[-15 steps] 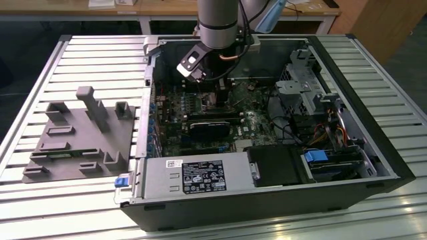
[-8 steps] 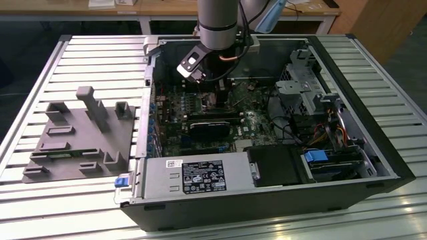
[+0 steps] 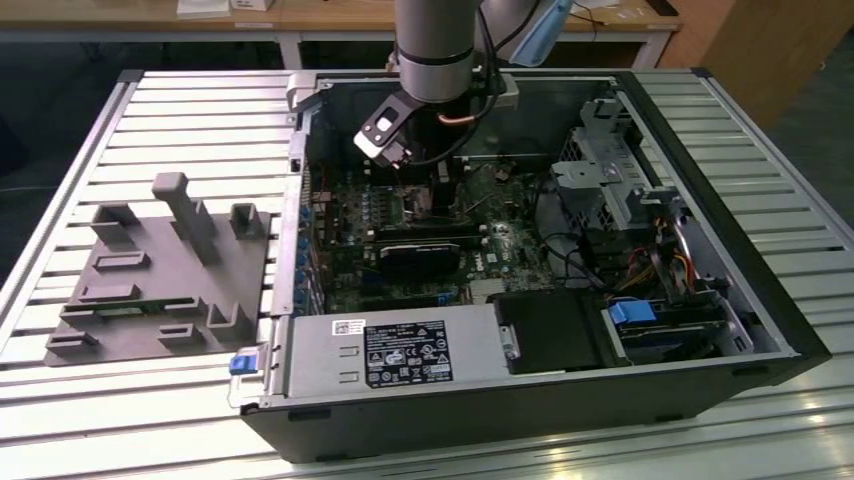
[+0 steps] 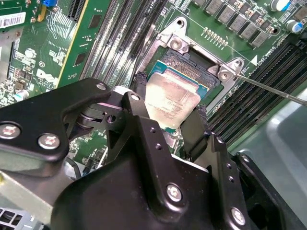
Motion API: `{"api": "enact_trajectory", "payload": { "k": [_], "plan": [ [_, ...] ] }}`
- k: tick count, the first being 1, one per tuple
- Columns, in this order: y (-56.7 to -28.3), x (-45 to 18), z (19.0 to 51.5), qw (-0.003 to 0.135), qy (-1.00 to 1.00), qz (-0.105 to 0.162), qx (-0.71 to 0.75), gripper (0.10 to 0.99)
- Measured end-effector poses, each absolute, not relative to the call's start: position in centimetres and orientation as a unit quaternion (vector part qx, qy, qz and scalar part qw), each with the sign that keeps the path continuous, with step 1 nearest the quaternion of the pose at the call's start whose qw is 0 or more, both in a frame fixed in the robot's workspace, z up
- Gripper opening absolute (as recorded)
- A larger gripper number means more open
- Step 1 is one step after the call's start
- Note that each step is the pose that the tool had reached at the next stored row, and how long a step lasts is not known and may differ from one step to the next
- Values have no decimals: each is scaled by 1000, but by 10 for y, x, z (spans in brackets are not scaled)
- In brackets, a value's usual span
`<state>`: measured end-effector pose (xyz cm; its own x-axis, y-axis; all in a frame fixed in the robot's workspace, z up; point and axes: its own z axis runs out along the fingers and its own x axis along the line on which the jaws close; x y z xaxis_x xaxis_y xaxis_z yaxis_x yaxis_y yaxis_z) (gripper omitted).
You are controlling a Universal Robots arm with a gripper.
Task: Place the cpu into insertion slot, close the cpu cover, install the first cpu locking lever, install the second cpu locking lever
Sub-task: 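Place the cpu into insertion slot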
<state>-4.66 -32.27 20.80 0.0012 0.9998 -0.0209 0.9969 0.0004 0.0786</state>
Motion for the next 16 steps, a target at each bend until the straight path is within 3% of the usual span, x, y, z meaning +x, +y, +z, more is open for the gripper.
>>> {"api": "enact_trajectory", "payload": {
  "k": [10, 16],
  "plan": [
    [-322, -49, 205, 37, 706, 22, 707, 537],
    [-321, -53, 202, 45, 706, 31, 706, 537]
  ]
}}
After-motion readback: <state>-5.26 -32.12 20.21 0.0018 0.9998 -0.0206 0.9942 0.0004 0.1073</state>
